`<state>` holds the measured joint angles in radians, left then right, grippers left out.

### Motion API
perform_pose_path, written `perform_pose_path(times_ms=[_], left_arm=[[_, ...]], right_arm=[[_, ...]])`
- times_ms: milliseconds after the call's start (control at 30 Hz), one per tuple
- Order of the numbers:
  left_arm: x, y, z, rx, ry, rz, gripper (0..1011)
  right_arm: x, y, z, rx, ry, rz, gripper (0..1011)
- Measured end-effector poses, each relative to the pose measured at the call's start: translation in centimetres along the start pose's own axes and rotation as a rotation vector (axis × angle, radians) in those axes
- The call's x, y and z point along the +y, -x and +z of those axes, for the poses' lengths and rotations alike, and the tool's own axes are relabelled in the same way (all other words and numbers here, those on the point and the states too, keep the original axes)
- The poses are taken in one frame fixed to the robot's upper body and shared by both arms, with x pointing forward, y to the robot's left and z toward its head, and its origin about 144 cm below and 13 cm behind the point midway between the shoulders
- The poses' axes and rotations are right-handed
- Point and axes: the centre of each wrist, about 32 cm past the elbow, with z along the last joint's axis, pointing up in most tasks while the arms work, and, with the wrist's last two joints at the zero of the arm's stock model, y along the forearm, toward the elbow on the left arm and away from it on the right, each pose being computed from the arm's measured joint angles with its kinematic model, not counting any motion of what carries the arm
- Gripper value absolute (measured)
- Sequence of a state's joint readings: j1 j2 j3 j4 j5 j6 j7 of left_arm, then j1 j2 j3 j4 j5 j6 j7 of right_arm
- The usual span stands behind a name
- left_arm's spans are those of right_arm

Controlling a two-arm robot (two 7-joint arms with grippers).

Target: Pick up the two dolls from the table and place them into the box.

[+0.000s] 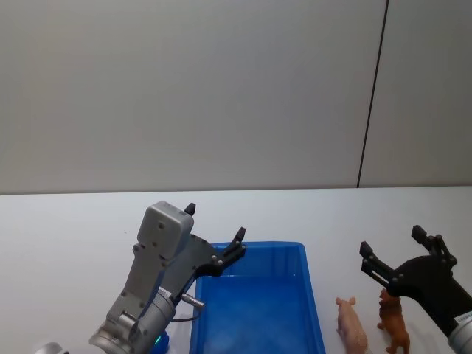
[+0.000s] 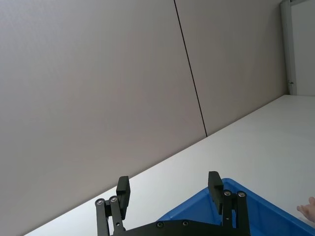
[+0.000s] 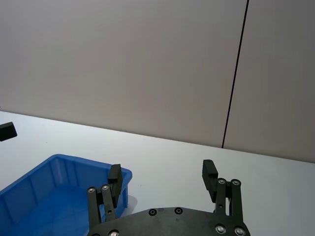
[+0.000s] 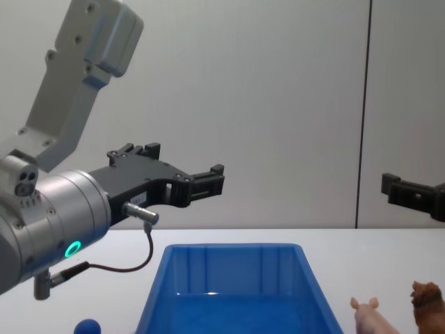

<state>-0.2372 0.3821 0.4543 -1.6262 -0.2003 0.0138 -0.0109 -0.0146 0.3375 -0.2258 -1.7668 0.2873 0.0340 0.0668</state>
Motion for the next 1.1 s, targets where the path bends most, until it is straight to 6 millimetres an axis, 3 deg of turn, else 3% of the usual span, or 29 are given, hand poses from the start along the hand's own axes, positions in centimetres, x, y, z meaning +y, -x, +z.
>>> perform_pose_path(times_ms=[1100], left_arm=[[0.00,0.00,0.00,0.000,0.000,0.000,1001]], right_arm=[[-0.17,-0.43,-0.21,0.005,0.050,-0.025,1001]])
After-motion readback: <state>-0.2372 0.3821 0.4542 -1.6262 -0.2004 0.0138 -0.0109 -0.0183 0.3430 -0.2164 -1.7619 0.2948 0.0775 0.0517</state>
